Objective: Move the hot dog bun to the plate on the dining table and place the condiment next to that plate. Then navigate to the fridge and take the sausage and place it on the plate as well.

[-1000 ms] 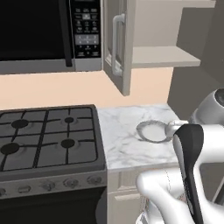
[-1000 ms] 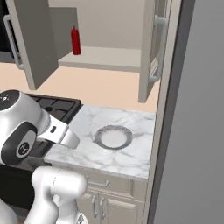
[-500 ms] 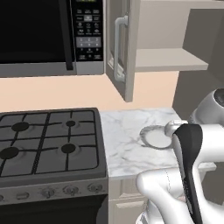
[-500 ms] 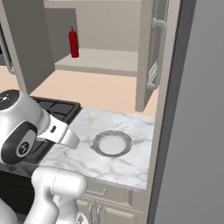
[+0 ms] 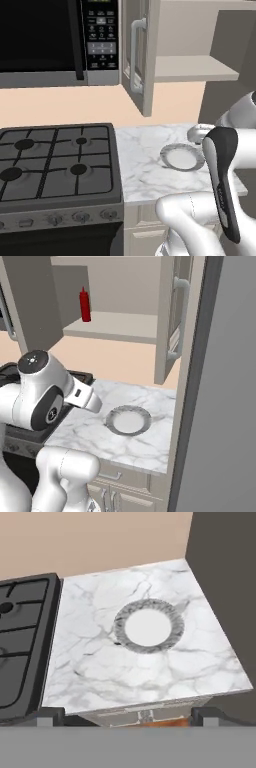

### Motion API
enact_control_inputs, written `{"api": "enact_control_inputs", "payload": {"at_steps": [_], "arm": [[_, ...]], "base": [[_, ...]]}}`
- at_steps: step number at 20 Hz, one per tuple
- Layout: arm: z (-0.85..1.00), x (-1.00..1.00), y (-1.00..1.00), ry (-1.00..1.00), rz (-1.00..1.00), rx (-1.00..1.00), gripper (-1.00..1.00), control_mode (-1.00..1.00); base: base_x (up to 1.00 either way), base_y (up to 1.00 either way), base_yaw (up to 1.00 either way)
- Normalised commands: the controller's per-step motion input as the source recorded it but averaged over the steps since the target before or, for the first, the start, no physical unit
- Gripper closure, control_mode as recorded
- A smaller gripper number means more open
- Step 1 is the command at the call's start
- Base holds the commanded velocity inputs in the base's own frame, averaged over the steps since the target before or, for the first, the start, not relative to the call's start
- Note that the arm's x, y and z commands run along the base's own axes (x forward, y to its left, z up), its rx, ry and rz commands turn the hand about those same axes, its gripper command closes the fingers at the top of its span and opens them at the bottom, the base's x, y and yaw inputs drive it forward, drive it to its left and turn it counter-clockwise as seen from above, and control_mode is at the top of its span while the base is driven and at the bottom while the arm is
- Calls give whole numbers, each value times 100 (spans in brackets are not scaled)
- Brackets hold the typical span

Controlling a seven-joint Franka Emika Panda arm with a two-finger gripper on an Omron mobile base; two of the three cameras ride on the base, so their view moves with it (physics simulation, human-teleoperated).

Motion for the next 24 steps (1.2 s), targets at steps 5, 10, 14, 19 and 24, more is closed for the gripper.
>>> {"api": "enact_control_inputs", "payload": {"at_steps": [5,10,14,19,24], "arm": [[55,63,-2,-30,22,8,-100,-100],[63,49,2,-33,17,1,-100,-100],[66,56,1,-32,16,5,-100,-100],[67,54,12,-26,13,5,-100,-100],[48,51,21,-26,9,0,-100,-100]], "base": [[0,0,0],[0,0,0],[0,0,0],[0,0,0],[0,0,0]]}}
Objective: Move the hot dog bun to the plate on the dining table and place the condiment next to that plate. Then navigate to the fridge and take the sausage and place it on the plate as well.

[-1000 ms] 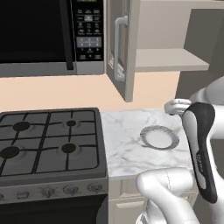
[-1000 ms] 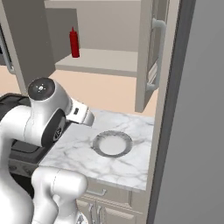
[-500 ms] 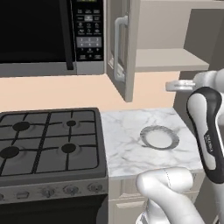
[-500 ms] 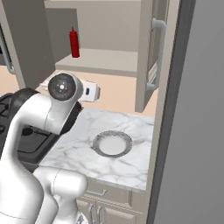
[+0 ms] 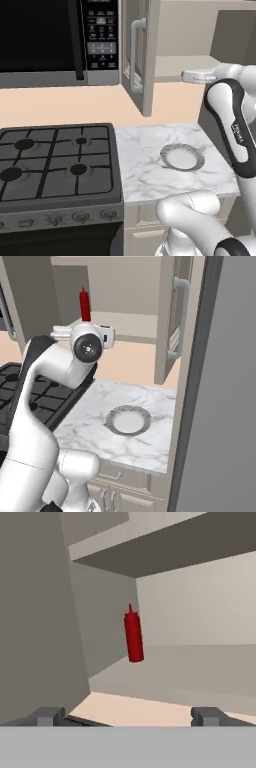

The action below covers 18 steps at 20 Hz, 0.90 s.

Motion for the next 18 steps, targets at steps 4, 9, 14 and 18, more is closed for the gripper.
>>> {"api": "enact_control_inputs", "payload": {"at_steps": [4,9,14,18], "arm": [[37,27,20,-20,11,-4,-100,-100],[15,8,2,-10,13,-4,-100,-100],[0,1,0,0,0,0,-100,-100],[0,9,0,0,0,0,-100,-100]], "base": [[0,0,0],[0,0,0],[0,0,0],[0,0,0]]}}
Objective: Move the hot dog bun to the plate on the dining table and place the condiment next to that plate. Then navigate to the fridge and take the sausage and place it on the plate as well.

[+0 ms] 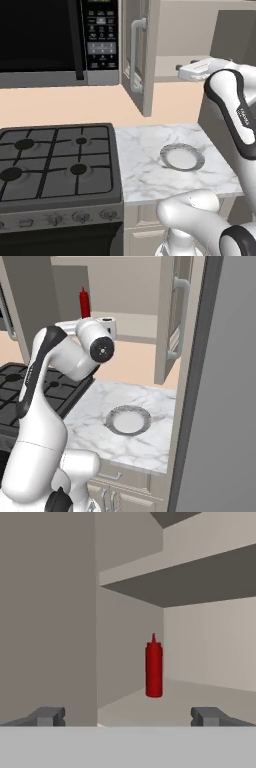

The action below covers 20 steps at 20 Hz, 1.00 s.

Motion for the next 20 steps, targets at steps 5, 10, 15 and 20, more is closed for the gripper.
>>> {"api": "enact_control_inputs", "payload": {"at_steps": [5,10,15,20], "arm": [[0,34,3,0,0,0,-100,-100],[0,37,7,0,0,0,-100,-100],[0,47,5,0,0,0,-100,-100],[0,45,0,1,0,0,-100,-100]], "base": [[0,0,0],[0,0,0],[0,0,0],[0,0,0]]}}
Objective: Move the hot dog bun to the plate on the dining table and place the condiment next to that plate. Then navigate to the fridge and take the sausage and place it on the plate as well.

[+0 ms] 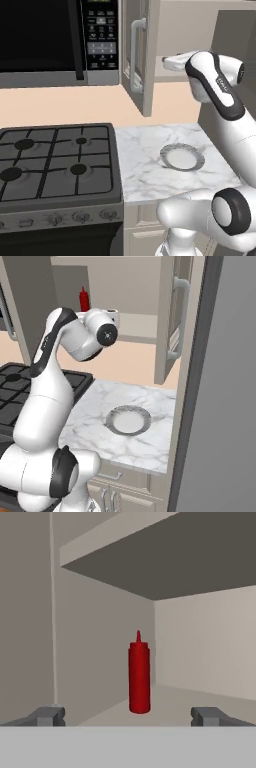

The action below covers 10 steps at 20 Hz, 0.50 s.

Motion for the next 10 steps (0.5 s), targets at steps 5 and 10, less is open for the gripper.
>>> {"api": "enact_control_inputs", "payload": {"at_steps": [5,10], "arm": [[0,40,2,0,0,0,-100,-100],[0,36,15,0,0,0,-100,-100]], "base": [[0,0,0],[0,0,0]]}}
